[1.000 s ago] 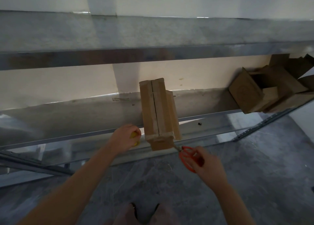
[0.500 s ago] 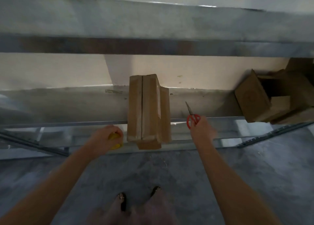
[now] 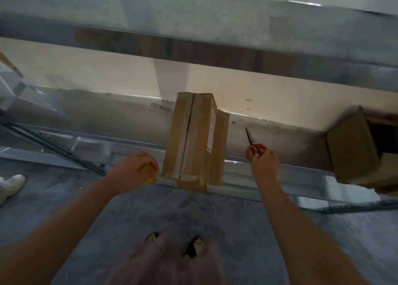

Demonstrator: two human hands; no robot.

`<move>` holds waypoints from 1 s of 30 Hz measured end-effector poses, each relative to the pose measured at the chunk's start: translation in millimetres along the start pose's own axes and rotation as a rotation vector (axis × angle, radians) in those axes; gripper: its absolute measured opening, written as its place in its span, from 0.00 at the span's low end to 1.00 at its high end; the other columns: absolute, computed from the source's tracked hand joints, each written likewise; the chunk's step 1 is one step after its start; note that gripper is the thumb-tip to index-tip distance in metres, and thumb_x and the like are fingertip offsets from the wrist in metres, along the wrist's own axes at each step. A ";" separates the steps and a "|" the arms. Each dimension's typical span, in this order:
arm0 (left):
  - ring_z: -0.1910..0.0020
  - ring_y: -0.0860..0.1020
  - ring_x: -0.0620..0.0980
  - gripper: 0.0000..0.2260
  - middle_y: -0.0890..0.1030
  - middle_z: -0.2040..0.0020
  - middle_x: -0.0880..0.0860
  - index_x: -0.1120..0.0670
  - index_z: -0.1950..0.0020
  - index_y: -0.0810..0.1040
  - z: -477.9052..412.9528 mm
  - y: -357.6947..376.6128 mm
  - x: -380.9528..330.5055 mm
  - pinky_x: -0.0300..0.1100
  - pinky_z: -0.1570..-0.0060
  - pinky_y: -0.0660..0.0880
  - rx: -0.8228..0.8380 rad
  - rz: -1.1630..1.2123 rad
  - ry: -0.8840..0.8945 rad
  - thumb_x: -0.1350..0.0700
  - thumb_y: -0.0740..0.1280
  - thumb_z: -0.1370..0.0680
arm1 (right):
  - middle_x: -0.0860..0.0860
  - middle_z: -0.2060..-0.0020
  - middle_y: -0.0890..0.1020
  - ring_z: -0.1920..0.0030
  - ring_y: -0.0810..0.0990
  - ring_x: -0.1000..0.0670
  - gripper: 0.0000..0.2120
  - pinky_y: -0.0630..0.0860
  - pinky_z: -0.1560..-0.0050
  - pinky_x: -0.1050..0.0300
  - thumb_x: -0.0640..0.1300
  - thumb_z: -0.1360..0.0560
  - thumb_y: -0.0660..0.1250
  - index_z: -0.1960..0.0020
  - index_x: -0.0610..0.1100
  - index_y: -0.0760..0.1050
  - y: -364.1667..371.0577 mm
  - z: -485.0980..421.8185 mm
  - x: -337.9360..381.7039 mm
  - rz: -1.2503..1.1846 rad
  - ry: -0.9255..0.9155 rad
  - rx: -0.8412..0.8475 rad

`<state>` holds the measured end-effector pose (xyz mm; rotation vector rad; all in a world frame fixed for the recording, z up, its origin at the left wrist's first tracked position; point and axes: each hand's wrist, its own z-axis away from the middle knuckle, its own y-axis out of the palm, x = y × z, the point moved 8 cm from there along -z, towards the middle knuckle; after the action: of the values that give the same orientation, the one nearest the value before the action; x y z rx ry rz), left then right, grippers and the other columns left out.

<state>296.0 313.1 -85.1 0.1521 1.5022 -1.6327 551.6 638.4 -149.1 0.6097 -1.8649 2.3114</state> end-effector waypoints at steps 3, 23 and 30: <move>0.52 0.77 0.41 0.03 0.76 0.50 0.40 0.41 0.54 0.78 1.8 -1.9 -3.1 0.42 0.48 0.74 -0.002 -0.001 0.008 0.50 0.71 0.25 | 0.42 0.35 0.72 0.35 0.68 0.41 0.19 0.69 0.37 0.45 0.50 0.19 0.58 0.32 0.43 0.72 -6.6 10.6 1.0 0.186 -0.059 0.014; 0.50 0.75 0.45 0.05 0.77 0.50 0.46 0.47 0.52 0.80 -8.6 -11.8 -7.0 0.44 0.47 0.72 0.162 -0.070 0.237 0.53 0.71 0.27 | 0.50 0.22 0.59 0.21 0.49 0.42 0.28 0.50 0.23 0.37 0.63 0.19 0.50 0.22 0.55 0.59 31.6 248.5 166.0 0.091 -0.342 -0.039; 0.51 0.74 0.42 0.02 0.76 0.53 0.44 0.45 0.55 0.79 -10.9 -14.2 -4.2 0.37 0.51 0.68 0.143 0.053 0.203 0.51 0.70 0.26 | 0.46 0.21 0.57 0.21 0.47 0.40 0.31 0.45 0.22 0.39 0.64 0.21 0.55 0.22 0.53 0.59 49.3 238.0 172.2 -0.008 -0.189 -0.068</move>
<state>284.2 322.8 -74.8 0.4445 1.5167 -1.7226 434.8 370.8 -90.6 0.8512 -2.0060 2.2443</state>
